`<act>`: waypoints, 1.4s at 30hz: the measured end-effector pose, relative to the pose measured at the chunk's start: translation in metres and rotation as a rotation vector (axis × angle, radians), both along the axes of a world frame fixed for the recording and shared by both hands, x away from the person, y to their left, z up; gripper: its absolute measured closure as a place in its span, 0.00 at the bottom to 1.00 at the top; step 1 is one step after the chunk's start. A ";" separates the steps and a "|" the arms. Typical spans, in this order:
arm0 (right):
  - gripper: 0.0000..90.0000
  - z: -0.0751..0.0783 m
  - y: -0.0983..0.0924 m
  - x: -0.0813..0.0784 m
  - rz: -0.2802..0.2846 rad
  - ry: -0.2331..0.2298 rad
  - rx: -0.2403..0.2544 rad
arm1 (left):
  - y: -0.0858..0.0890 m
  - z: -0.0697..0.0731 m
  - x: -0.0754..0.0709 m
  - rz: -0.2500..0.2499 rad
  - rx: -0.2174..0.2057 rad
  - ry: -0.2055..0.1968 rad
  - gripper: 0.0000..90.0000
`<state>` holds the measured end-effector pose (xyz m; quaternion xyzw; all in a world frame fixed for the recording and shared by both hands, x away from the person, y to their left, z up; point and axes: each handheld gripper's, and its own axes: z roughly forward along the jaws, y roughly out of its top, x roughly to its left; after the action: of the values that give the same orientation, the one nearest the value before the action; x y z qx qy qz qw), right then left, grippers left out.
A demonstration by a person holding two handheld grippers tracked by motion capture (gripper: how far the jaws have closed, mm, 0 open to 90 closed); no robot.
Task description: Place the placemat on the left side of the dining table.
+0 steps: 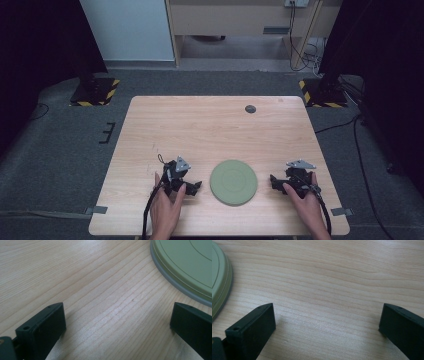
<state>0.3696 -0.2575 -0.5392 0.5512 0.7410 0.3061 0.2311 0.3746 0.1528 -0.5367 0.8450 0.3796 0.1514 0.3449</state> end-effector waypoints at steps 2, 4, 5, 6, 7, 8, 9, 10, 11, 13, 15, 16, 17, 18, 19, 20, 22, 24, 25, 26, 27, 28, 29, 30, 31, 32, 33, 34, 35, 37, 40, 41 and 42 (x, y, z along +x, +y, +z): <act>0.01 0.000 0.000 0.000 0.002 -0.001 0.001 | 0.000 0.000 0.000 0.000 -0.001 0.000 0.00; 0.01 0.000 0.000 0.000 0.006 0.000 0.001 | -0.002 0.000 0.000 0.026 0.001 0.001 0.00; 0.01 0.000 0.000 0.000 0.006 0.000 0.002 | -0.002 0.000 0.000 0.026 0.001 0.001 0.00; 0.01 0.000 0.000 0.000 0.006 0.000 0.002 | -0.004 0.000 -0.001 0.045 0.000 0.000 0.00; 0.01 0.000 0.000 0.000 0.007 -0.001 0.002 | -0.005 0.000 -0.001 0.055 -0.001 -0.001 0.00; 0.01 0.000 0.000 0.000 0.007 -0.001 0.002 | -0.006 0.000 -0.001 0.063 -0.001 -0.001 0.00; 0.01 0.000 0.000 0.000 0.009 0.000 0.002 | -0.007 0.000 -0.001 0.080 0.001 -0.001 0.00; 0.01 0.000 0.000 0.000 0.013 -0.002 0.001 | -0.009 0.000 -0.001 0.099 0.000 0.000 0.00; 0.01 0.000 0.000 0.000 0.013 -0.002 0.001 | -0.010 0.000 -0.001 0.105 0.000 0.000 0.00; 0.01 0.000 0.001 -0.001 0.028 0.005 0.005 | -0.012 0.000 0.002 0.092 0.002 0.000 0.00; 0.02 0.001 0.002 -0.002 0.039 0.010 0.003 | -0.012 0.000 0.001 0.093 0.001 0.000 0.00; 0.02 0.001 0.002 -0.002 0.039 0.010 0.003 | -0.012 0.000 0.001 0.093 -0.001 -0.002 0.00; 0.05 0.002 0.003 -0.003 0.055 0.007 0.014 | -0.013 0.001 -0.004 0.066 -0.008 -0.013 0.03; 0.04 0.004 0.004 -0.005 0.068 0.007 0.021 | -0.013 0.001 -0.004 0.066 -0.008 -0.013 0.06; 0.04 0.006 0.005 -0.008 0.087 -0.001 0.031 | -0.013 0.002 -0.011 0.045 -0.017 -0.019 0.06; 0.04 0.009 0.005 -0.010 0.106 -0.014 0.044 | -0.013 0.002 -0.011 0.045 -0.017 -0.019 0.05; 0.04 0.014 0.006 -0.016 0.135 -0.030 0.066 | -0.013 0.007 -0.019 0.021 -0.038 -0.043 0.05; 0.04 0.015 0.007 -0.018 0.147 -0.034 0.072 | -0.012 0.011 -0.025 0.007 -0.080 -0.048 0.04; 0.04 0.016 0.011 -0.022 0.173 -0.034 0.071 | -0.014 0.014 -0.031 -0.007 -0.102 -0.062 0.03; 0.04 0.016 0.011 -0.022 0.173 -0.034 0.071 | -0.014 0.014 -0.031 -0.007 -0.102 -0.062 0.03; 0.04 0.017 0.016 -0.027 0.199 -0.035 0.072 | -0.016 0.016 -0.034 -0.022 -0.113 -0.062 0.03; 0.04 0.017 0.016 -0.027 0.199 -0.035 0.072 | -0.018 0.017 -0.036 -0.032 -0.118 -0.060 0.03; 0.04 0.018 0.018 -0.029 0.209 -0.037 0.071 | -0.020 0.017 -0.039 -0.042 -0.115 -0.068 0.03; 0.04 0.019 0.023 -0.032 0.235 -0.045 0.071 | -0.023 0.017 -0.041 -0.054 -0.108 -0.074 0.03; 0.04 0.020 0.025 -0.033 0.244 -0.047 0.072 | -0.029 0.016 -0.045 -0.079 -0.112 -0.068 0.03; 0.04 0.020 0.025 -0.033 0.244 -0.047 0.072 | -0.029 0.016 -0.045 -0.079 -0.112 -0.068 0.03; 0.04 0.019 0.029 -0.034 0.260 -0.047 0.065 | -0.033 0.014 -0.046 -0.089 -0.110 -0.063 0.03; 0.04 0.019 0.029 -0.034 0.260 -0.047 0.065 | -0.036 0.013 -0.046 -0.100 -0.106 -0.057 0.03; 0.04 0.018 0.033 -0.034 0.270 -0.040 0.059 | -0.039 0.013 -0.047 -0.103 -0.097 -0.059 0.04; 0.04 0.017 0.034 -0.035 0.274 -0.038 0.059 | -0.044 0.013 -0.047 -0.111 -0.094 -0.072 0.04; 0.04 0.017 0.036 -0.035 0.285 -0.035 0.056 | -0.047 0.012 -0.047 -0.112 -0.092 -0.073 0.04; 0.04 0.016 0.037 -0.035 0.288 -0.035 0.055 | -0.048 0.011 -0.047 -0.112 -0.091 -0.076 0.04; 0.04 0.015 0.039 -0.035 0.295 -0.032 0.051 | -0.048 0.011 -0.046 -0.114 -0.092 -0.073 0.04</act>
<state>0.3345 -0.2188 -0.5238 0.4372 0.8020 0.3644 0.1814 0.3281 0.1043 -0.5258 0.8423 0.3246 0.1446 0.4052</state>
